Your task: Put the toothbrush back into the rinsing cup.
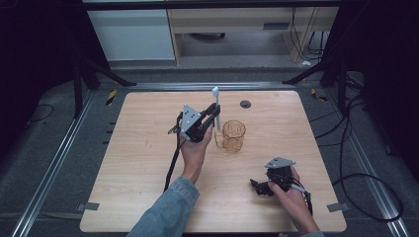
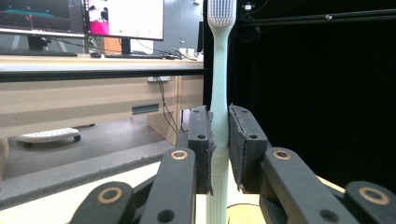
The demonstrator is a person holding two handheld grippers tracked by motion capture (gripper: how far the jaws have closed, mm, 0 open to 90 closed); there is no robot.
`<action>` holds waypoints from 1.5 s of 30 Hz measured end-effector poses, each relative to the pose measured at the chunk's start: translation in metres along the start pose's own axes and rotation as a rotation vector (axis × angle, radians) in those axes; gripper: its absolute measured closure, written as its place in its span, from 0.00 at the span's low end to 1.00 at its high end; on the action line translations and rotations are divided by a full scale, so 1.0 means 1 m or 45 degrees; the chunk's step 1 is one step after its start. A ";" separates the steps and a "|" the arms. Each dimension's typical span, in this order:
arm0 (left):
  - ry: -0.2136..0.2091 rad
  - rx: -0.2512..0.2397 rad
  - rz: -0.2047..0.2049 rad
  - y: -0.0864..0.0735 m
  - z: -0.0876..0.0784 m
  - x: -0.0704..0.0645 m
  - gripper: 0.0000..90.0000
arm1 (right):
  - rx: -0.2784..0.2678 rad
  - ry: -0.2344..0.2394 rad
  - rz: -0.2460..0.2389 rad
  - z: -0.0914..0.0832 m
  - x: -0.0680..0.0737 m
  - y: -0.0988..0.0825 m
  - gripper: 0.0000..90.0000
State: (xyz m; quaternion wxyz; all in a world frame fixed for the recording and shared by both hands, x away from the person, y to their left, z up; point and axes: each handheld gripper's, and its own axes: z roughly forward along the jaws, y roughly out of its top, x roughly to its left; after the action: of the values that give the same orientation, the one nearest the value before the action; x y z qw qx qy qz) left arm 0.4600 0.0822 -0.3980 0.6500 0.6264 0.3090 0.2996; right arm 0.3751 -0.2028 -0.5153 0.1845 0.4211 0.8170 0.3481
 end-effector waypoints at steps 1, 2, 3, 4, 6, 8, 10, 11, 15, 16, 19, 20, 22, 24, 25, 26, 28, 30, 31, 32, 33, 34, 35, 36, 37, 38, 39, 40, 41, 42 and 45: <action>-0.006 0.006 0.005 -0.001 0.001 0.000 0.88 | 0.000 0.000 0.000 0.000 0.000 0.000 0.00; -0.006 0.006 0.005 -0.001 0.001 0.000 0.88 | 0.000 0.000 0.000 0.000 0.000 0.000 0.00; -0.006 0.007 0.002 -0.003 0.001 0.000 0.88 | 0.000 0.001 -0.002 0.000 0.000 0.000 0.00; -0.006 0.006 0.001 -0.003 0.001 0.000 0.88 | 0.000 0.001 -0.002 0.000 0.000 0.000 0.00; -0.004 0.005 -0.002 -0.004 0.001 0.000 0.88 | 0.000 0.002 -0.002 0.000 0.000 0.000 0.00; 0.000 -0.001 -0.007 -0.004 0.001 0.000 0.88 | 0.000 0.002 -0.003 0.000 0.000 0.000 0.00; 0.000 -0.003 -0.006 -0.004 0.001 -0.001 0.88 | 0.000 0.003 -0.003 0.000 0.000 0.000 0.00; -0.001 -0.001 0.003 -0.004 0.000 -0.001 0.88 | 0.000 0.003 -0.004 0.000 0.000 0.000 0.00; 0.002 0.007 0.004 -0.007 0.001 -0.002 0.88 | 0.000 0.004 -0.004 0.000 0.000 0.000 0.00; 0.002 0.007 0.004 -0.007 0.001 -0.002 0.88 | 0.000 0.004 -0.004 0.000 0.000 0.000 0.00; -0.005 0.020 -0.004 -0.011 0.003 -0.001 0.88 | 0.000 0.005 -0.006 0.000 0.000 0.000 0.00; -0.005 0.020 -0.005 -0.012 0.004 -0.002 0.88 | 0.000 0.005 -0.006 0.000 0.000 0.000 0.00; -0.005 0.028 0.005 -0.014 0.004 -0.002 0.88 | 0.000 0.006 -0.006 0.000 0.000 0.000 0.00; 0.000 0.031 0.008 -0.017 0.003 -0.002 0.88 | 0.000 0.006 -0.006 0.000 0.000 0.000 0.00; 0.003 0.031 -0.002 -0.019 0.003 -0.001 0.88 | 0.000 0.006 -0.006 0.000 0.000 0.000 0.00; 0.009 0.027 0.000 -0.019 0.003 -0.002 0.88 | 0.001 0.006 -0.005 0.000 0.000 0.000 0.00; 0.009 0.031 0.008 -0.020 0.003 -0.001 0.88 | 0.001 0.005 -0.006 0.000 0.000 0.000 0.00; 0.006 0.039 0.013 -0.023 0.003 -0.002 0.87 | 0.001 0.006 -0.005 0.000 0.000 0.000 0.00; 0.005 0.043 0.012 -0.025 0.003 -0.002 0.87 | 0.001 0.007 -0.004 0.000 0.000 0.000 0.00; 0.005 0.043 0.012 -0.025 0.003 -0.002 0.87 | 0.001 0.007 -0.004 0.000 0.000 0.000 0.00; 0.009 0.051 0.012 -0.028 0.003 -0.002 0.87 | 0.001 0.007 -0.004 0.000 0.000 0.000 0.00; 0.009 0.051 0.012 -0.028 0.003 -0.002 0.87 | 0.001 0.007 -0.004 0.000 0.000 0.000 0.00; 0.011 0.057 0.010 -0.030 0.003 -0.001 0.87 | 0.001 0.007 -0.004 0.000 0.000 0.000 0.00; 0.013 0.057 0.005 -0.031 0.003 -0.001 0.87 | 0.001 0.007 -0.004 0.000 0.000 0.000 0.00; 0.011 0.065 0.002 -0.034 0.003 -0.001 0.87 | 0.001 0.007 -0.004 0.000 0.000 0.000 0.00; 0.012 0.070 0.002 -0.036 0.003 -0.001 0.87 | 0.001 0.008 -0.004 0.000 0.000 0.000 0.00; 0.012 0.070 0.002 -0.036 0.003 -0.001 0.87 | 0.001 0.007 -0.005 0.000 0.000 0.000 0.00; 0.009 0.076 0.001 -0.037 0.003 -0.001 0.87 | 0.001 0.007 -0.005 0.000 0.000 0.000 0.00; 0.010 0.085 0.005 -0.040 0.004 -0.001 0.87 | 0.001 0.008 -0.005 0.000 0.000 0.000 0.00; 0.010 0.085 0.005 -0.040 0.004 -0.001 0.87 | 0.001 0.008 -0.005 0.000 0.000 0.000 0.00; 0.010 0.092 0.002 -0.043 0.004 -0.001 0.87 | 0.002 0.009 -0.005 0.000 0.000 0.000 0.00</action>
State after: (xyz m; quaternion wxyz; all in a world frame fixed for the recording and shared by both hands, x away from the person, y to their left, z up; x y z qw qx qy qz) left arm 0.4627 0.0770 -0.4411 0.6255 0.6483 0.3218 0.2912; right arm 0.3748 -0.2026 -0.5152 0.1817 0.4185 0.8187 0.3486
